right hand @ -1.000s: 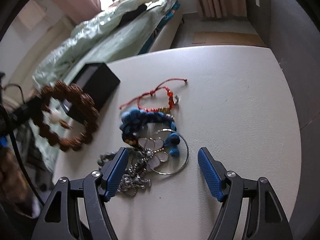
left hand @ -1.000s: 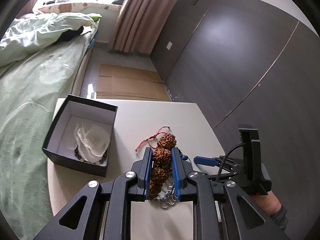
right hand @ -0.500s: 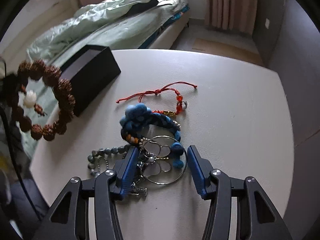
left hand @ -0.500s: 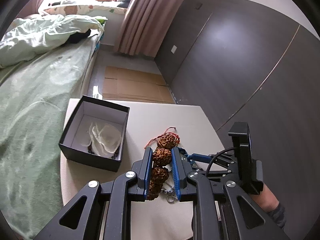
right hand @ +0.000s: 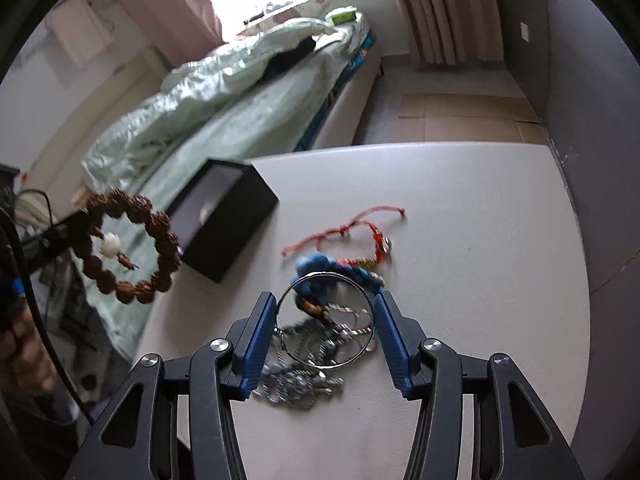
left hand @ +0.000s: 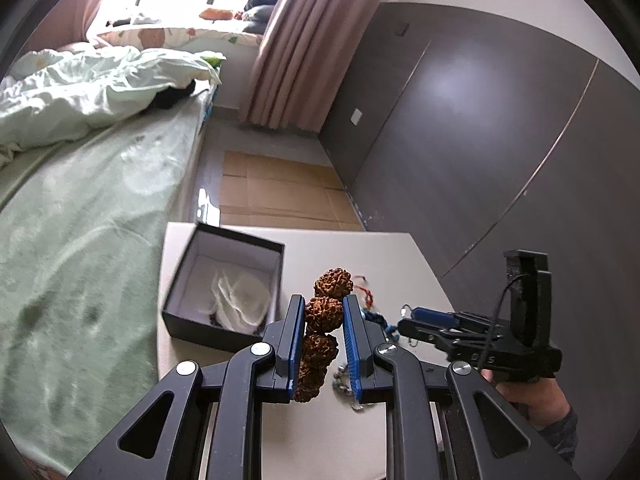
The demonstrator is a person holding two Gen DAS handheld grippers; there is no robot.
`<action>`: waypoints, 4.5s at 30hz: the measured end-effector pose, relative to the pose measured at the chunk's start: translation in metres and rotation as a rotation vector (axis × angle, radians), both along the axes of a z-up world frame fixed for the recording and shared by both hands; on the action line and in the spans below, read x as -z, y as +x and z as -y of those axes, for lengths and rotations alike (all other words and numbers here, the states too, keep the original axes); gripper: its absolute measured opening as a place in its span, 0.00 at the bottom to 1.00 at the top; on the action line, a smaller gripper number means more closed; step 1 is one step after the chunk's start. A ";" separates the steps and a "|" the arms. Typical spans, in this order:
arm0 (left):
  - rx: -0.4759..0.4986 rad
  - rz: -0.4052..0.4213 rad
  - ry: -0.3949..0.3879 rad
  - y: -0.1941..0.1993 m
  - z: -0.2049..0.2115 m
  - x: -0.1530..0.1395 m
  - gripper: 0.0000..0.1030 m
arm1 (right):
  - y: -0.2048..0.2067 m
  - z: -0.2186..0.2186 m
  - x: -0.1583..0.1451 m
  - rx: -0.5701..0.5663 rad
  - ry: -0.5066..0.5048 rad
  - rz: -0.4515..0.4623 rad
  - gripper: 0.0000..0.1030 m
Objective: Organize jewelry
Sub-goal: 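Lower the brown bracelet into the box with the left tool while the right tool grasps the silver hoop, then place the silver hoop into the box and open the right tool, then grasp the blue beaded bracelet with the left tool, then carry the blue bracelet into the box with the left tool while the right tool grasps the red string bracelet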
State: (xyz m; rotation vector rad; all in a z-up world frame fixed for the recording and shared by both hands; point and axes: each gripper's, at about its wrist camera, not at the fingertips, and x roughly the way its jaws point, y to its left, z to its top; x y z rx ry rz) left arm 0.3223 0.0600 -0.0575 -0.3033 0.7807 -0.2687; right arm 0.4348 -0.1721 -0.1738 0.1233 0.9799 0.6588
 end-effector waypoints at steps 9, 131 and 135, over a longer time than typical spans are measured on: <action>-0.041 0.049 0.046 0.019 -0.025 -0.022 0.19 | 0.002 -0.019 -0.031 0.029 0.153 0.055 0.50; 0.033 -0.092 -0.062 0.070 0.078 0.066 0.14 | 0.029 0.062 0.016 0.254 0.152 -0.146 0.72; -0.028 -0.029 -0.071 0.066 0.057 0.054 0.14 | 0.037 0.047 0.021 0.242 0.141 -0.154 0.60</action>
